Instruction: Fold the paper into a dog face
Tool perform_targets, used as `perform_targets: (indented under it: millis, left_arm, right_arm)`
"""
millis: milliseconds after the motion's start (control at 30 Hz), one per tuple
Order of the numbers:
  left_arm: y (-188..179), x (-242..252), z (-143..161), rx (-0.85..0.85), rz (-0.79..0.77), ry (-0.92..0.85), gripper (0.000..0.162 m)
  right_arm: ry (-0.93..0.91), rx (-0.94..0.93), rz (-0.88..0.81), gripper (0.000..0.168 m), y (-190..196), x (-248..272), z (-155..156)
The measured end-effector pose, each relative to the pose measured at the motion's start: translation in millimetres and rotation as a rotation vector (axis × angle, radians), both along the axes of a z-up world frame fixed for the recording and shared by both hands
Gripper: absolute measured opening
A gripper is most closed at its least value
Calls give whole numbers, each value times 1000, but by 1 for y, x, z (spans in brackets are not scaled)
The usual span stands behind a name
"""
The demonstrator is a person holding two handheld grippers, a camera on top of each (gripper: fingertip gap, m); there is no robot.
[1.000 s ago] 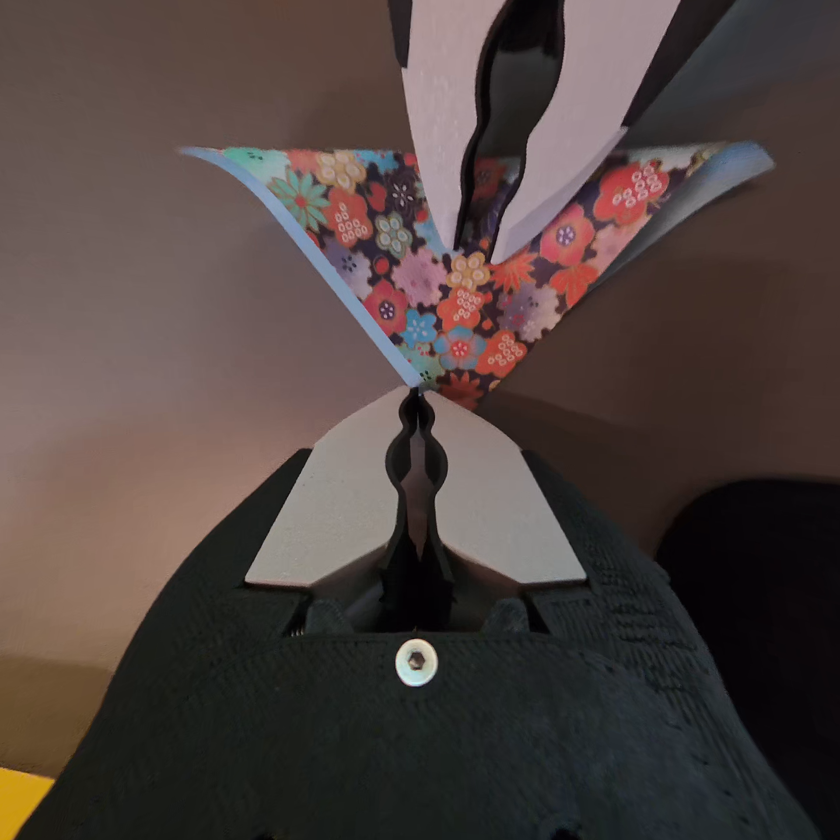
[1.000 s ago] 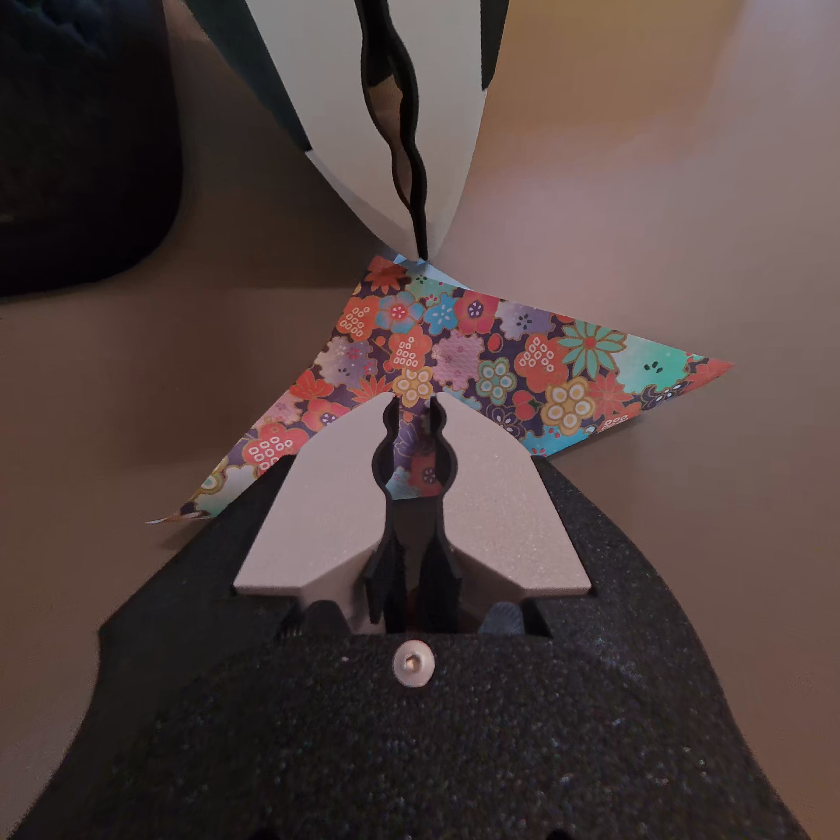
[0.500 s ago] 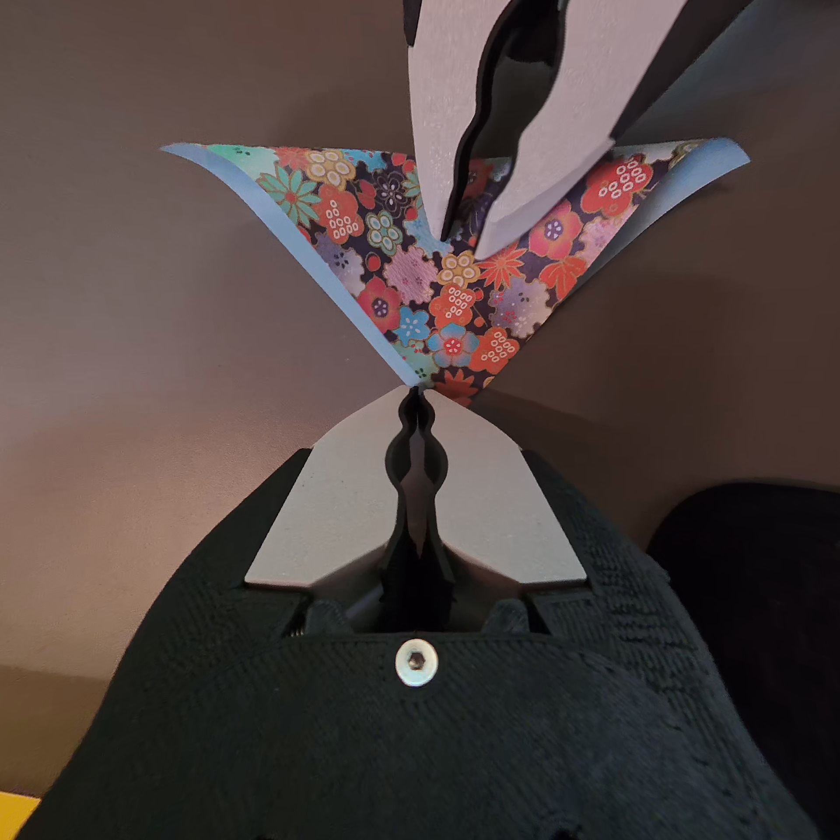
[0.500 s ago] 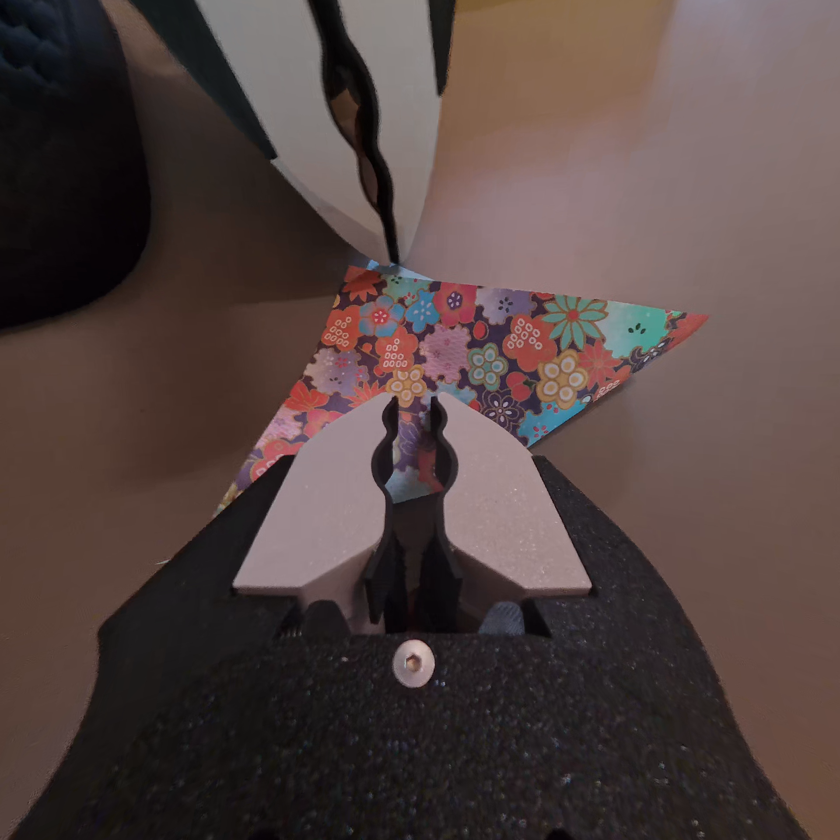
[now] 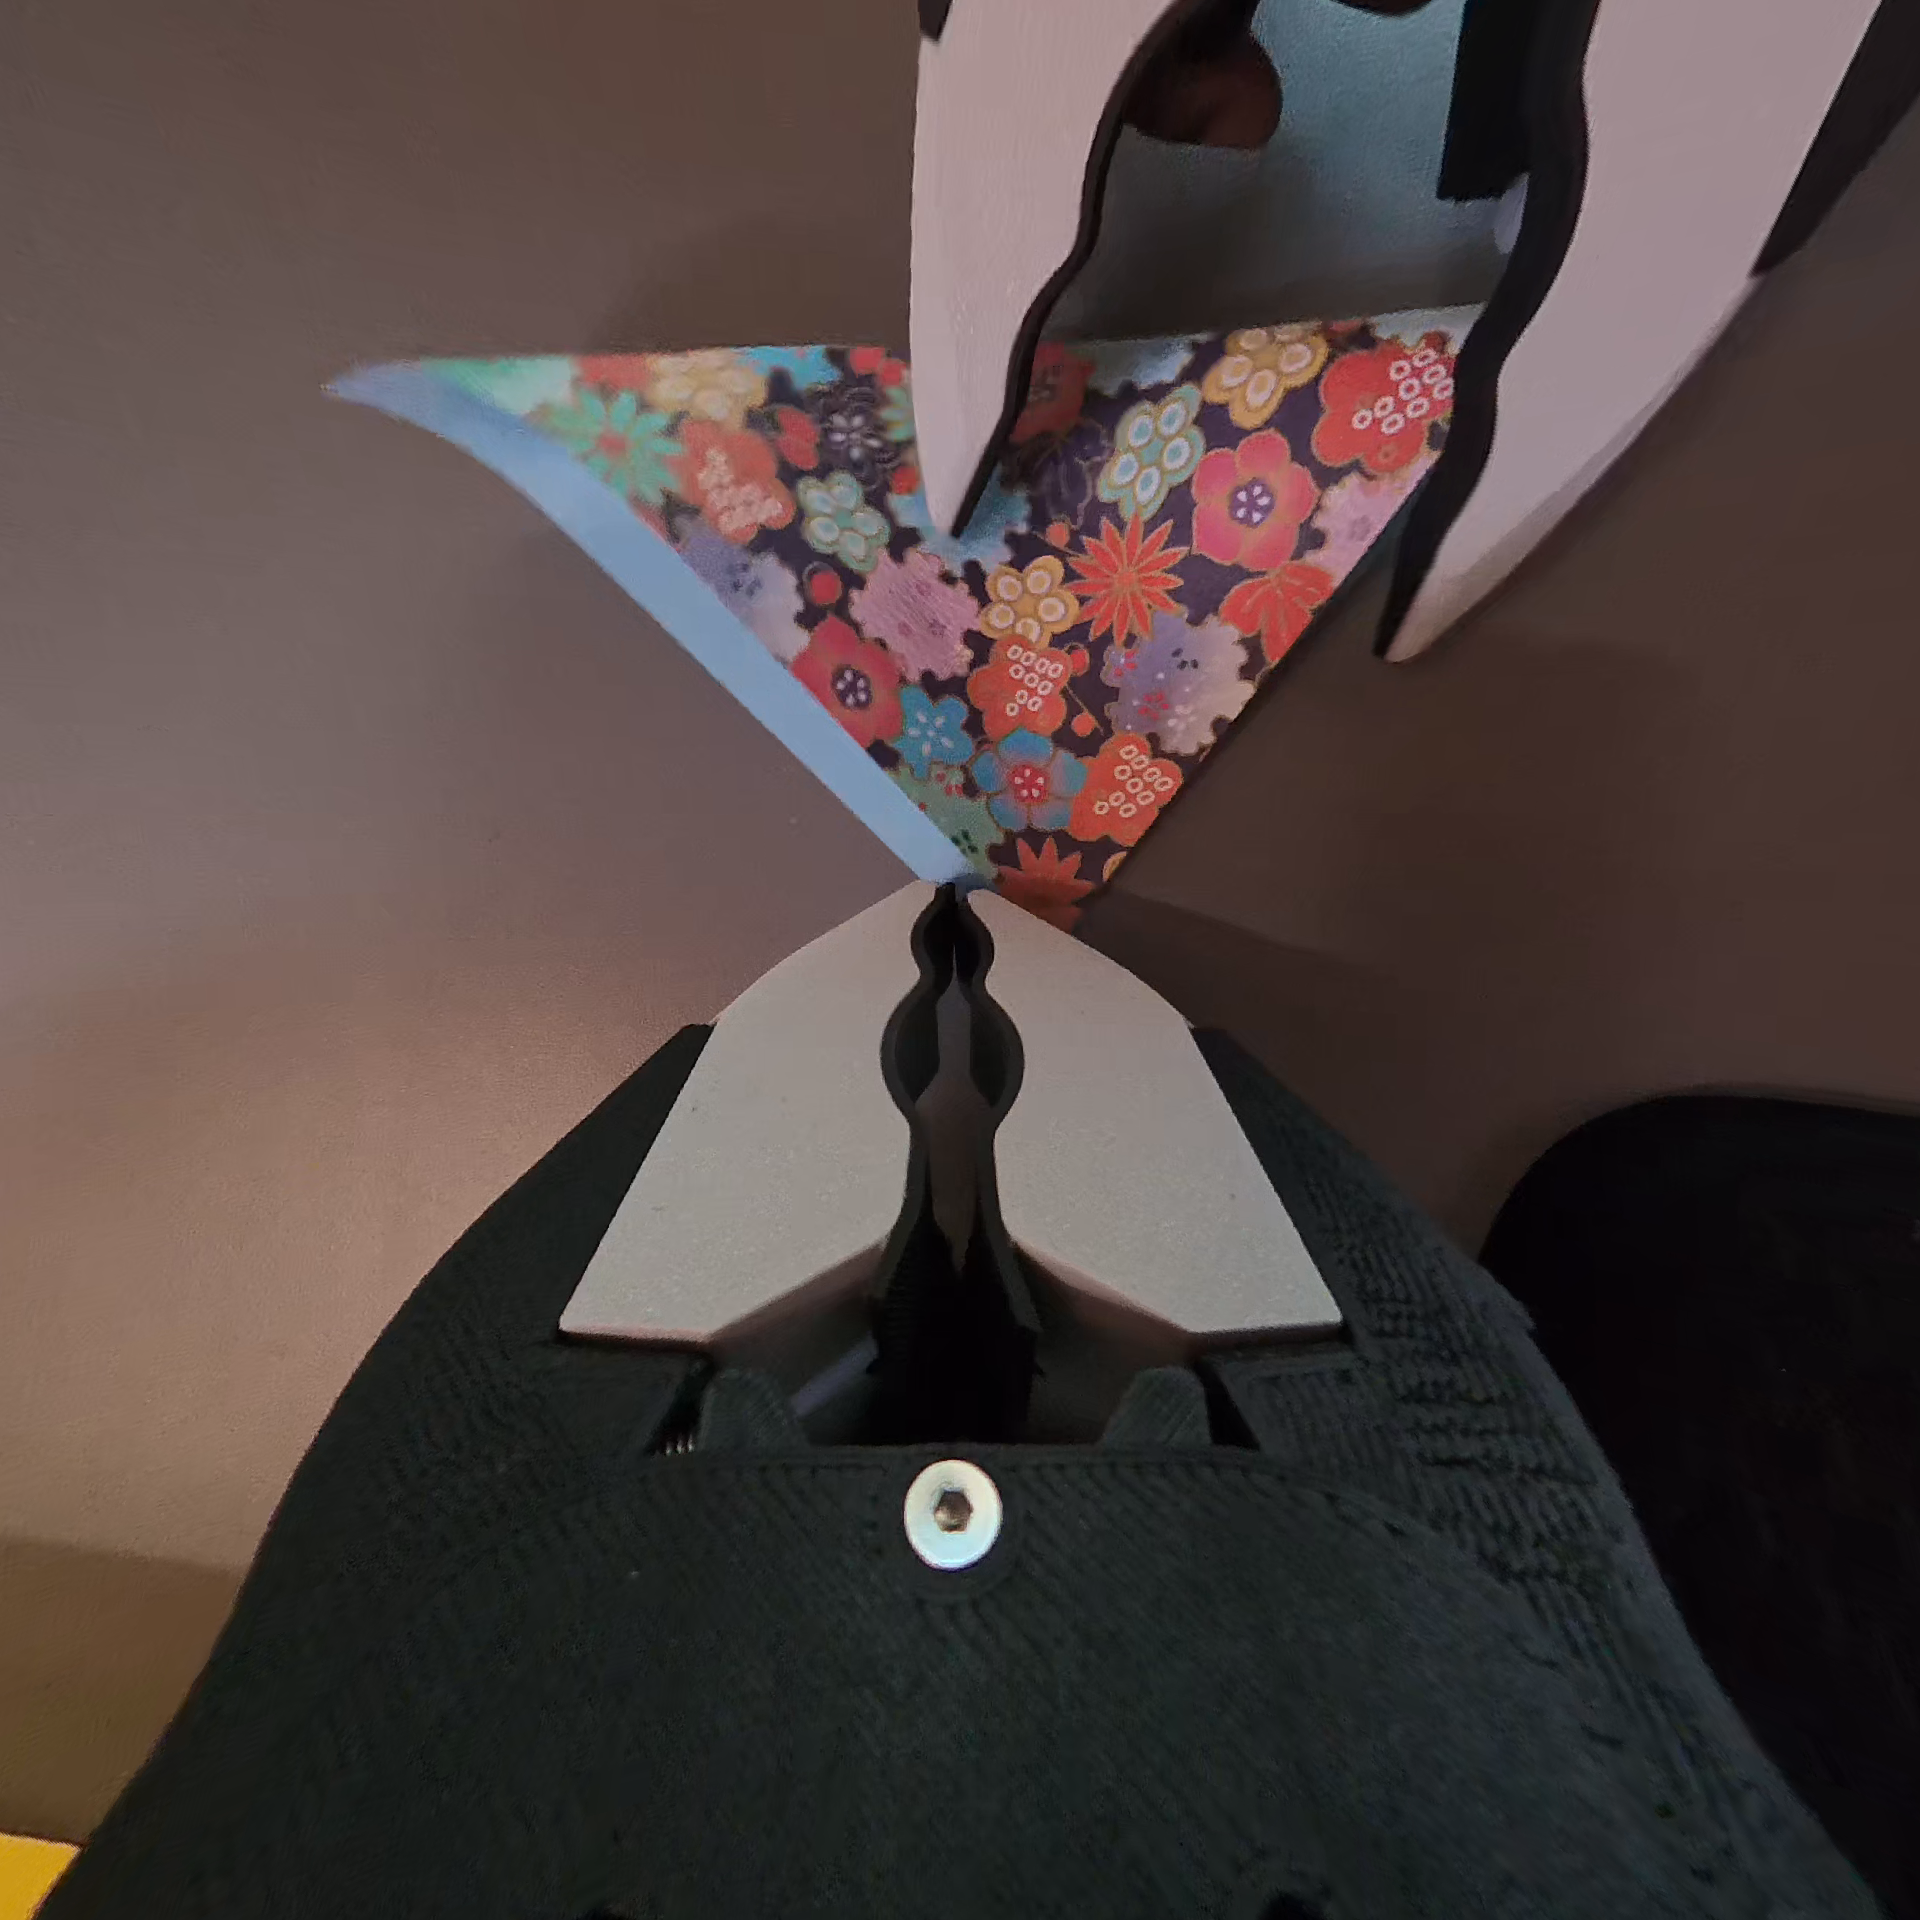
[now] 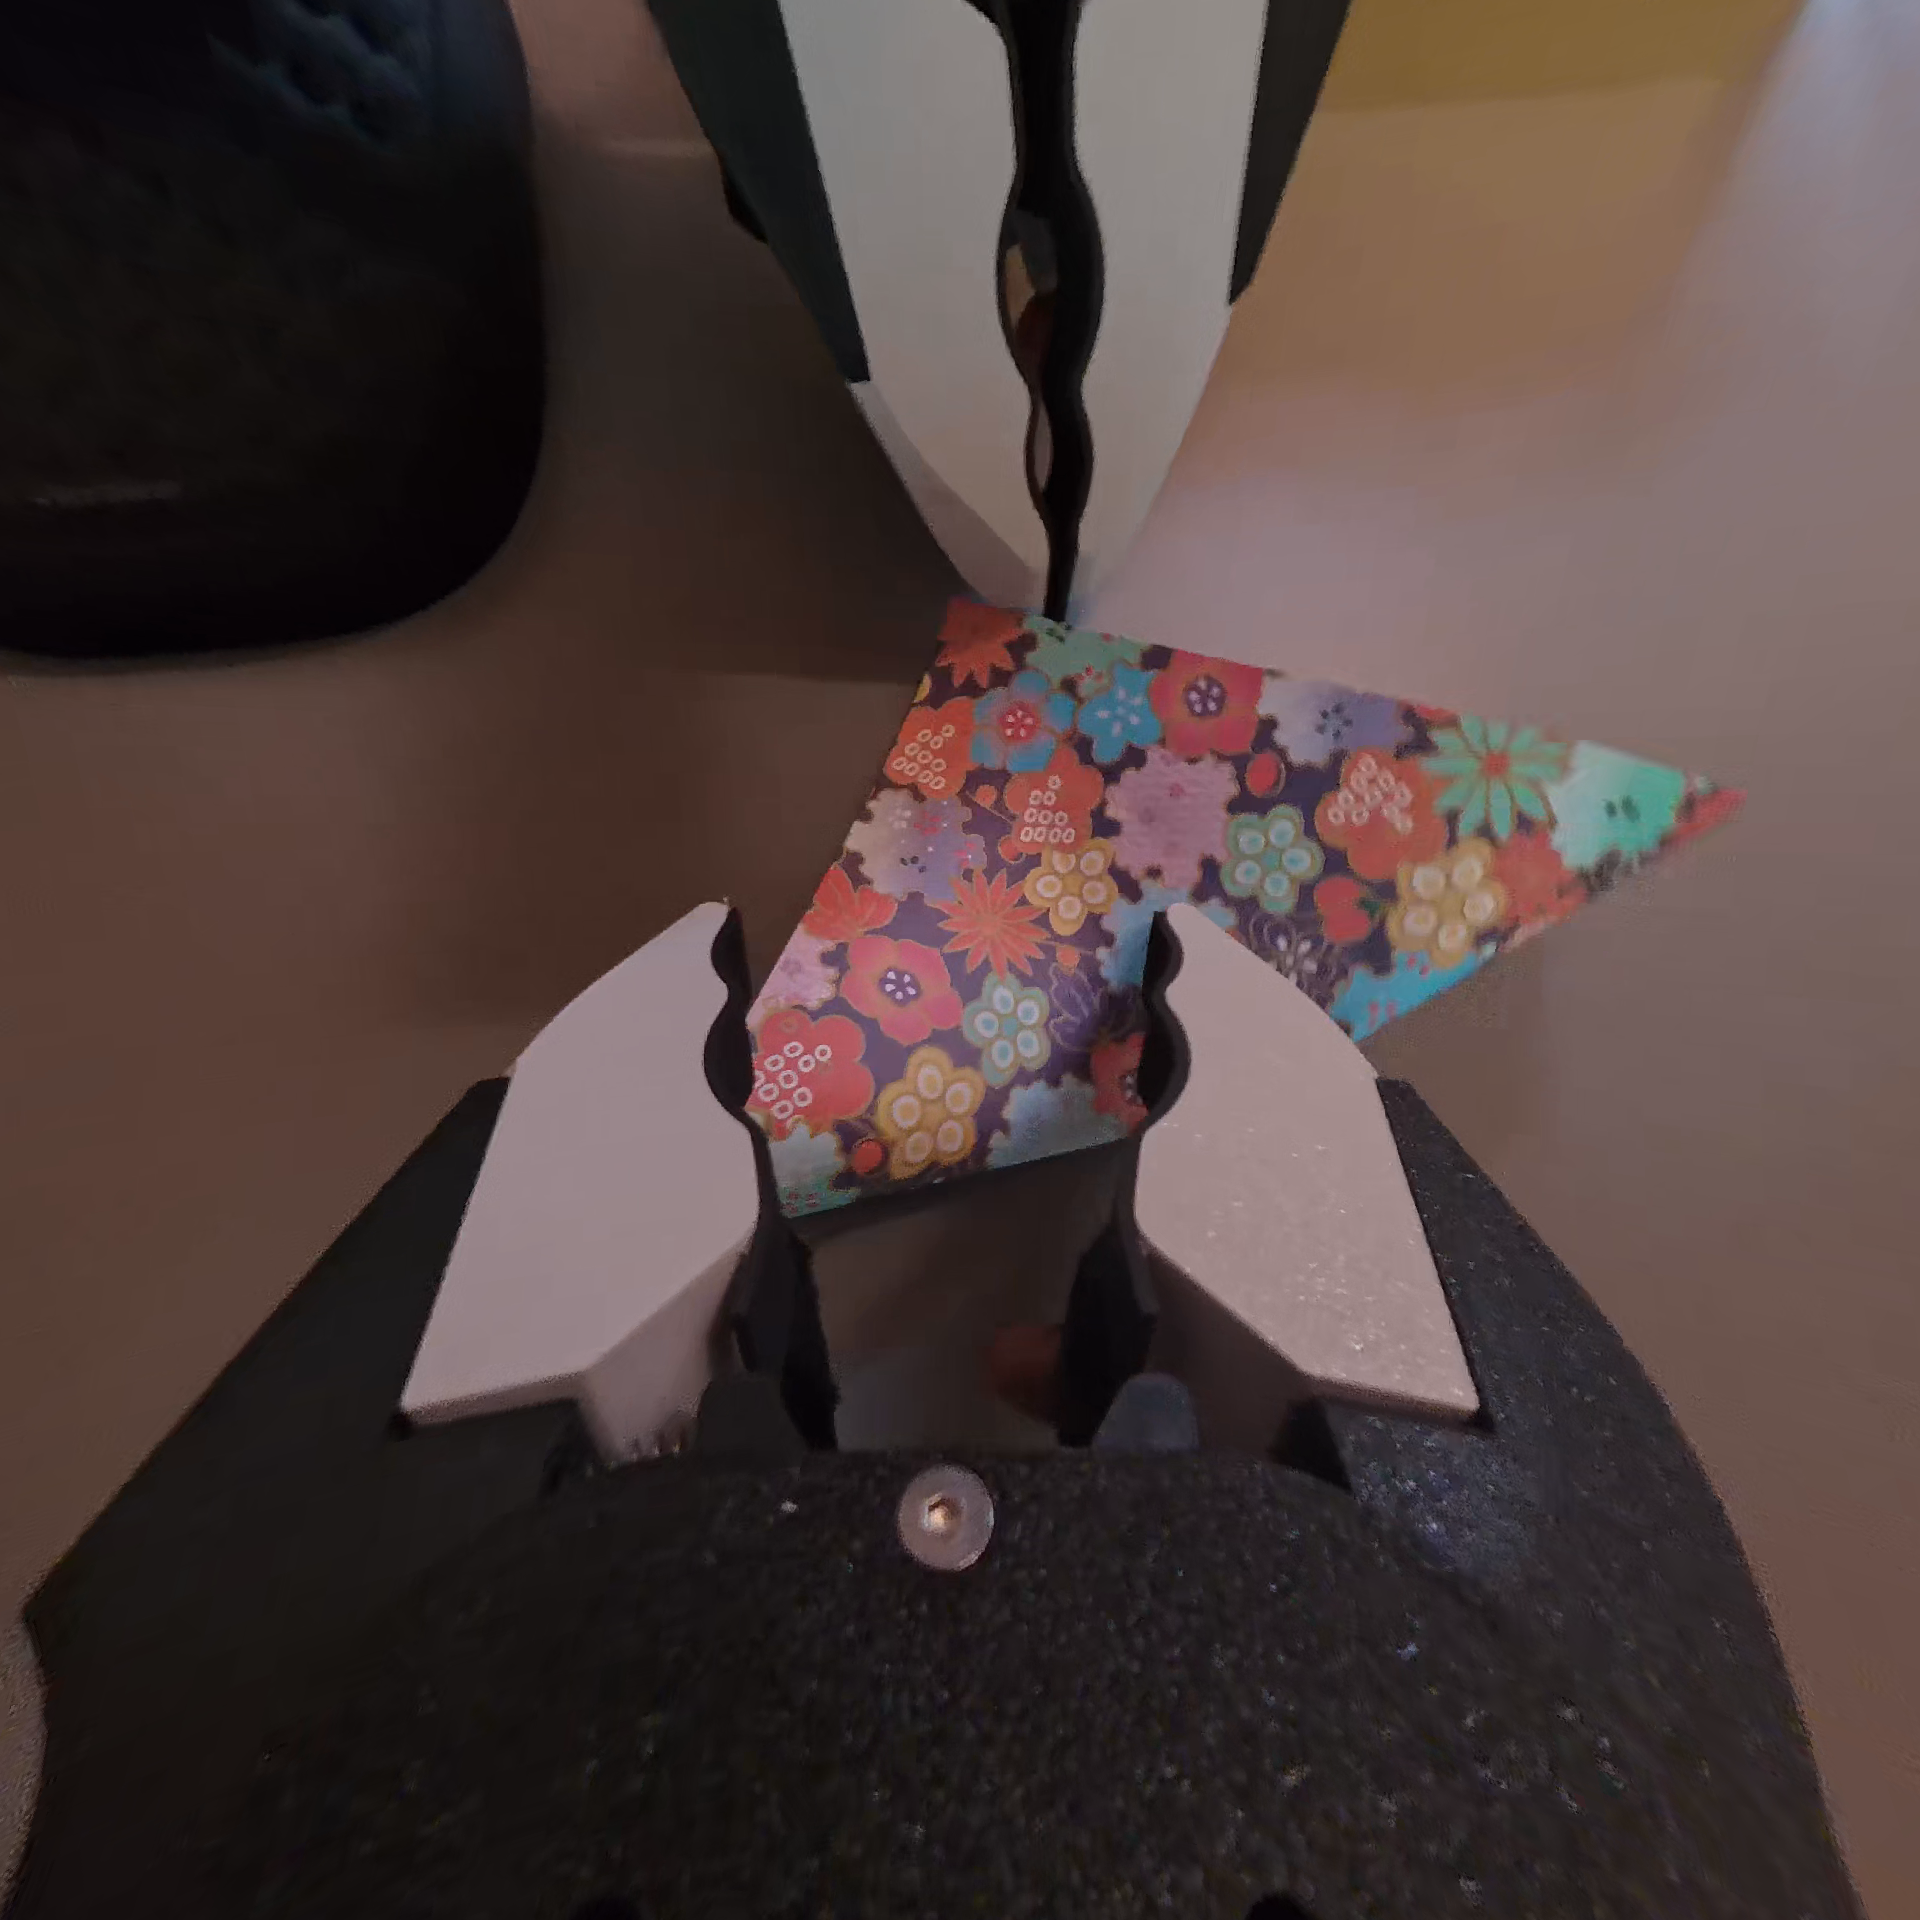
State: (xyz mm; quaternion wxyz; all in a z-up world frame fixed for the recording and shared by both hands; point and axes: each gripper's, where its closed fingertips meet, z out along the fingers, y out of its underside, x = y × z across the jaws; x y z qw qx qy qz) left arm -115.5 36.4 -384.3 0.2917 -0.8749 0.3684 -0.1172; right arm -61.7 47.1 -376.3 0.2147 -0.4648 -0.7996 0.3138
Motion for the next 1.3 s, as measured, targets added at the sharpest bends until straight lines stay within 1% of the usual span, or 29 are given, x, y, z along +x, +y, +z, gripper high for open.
perform_targets:
  millis: [167,367,467,700,767,800,867,967,1067,1133,1200,1300]
  left_arm:
    - [0,0,0,1,2,-12,1]
    - [0,0,0,5,6,-24,1]
    - [0,1,0,6,11,-47,1]
    - [1,1,1,27,-6,-49,0]
    - [-1,2,2,19,4,-78,0]
    - [-1,2,4,7,29,-110,0]
    - [1,-2,16,39,80,-156,0]
    - [4,-13,27,114,121,-92,0]
    - [13,1,44,221,110,-130,0]
    - [15,9,39,218,84,-95,0]
    - [18,6,24,178,85,-27,0]
    - [13,11,13,125,49,-38,0]
  right_arm:
    - [20,3,-122,63,12,-5,-2]
    - [1,-40,-203,53,14,-9,-5]
    - [-2,-66,-214,49,12,-11,-6]
    - [-5,-57,-189,49,12,-11,-6]
    - [-8,-46,-176,49,12,-11,-6]
    - [-9,-46,-174,49,12,-11,-6]
    - [-9,-46,-169,49,12,-10,-6]
    - [-9,-44,-161,49,11,-10,-6]
    - [-15,-40,-150,49,11,-10,-6]
    - [-14,-40,-139,48,11,-10,-6]
    - [-7,-42,-130,48,10,-9,-6]
    - [9,-48,-125,48,10,-9,-6]
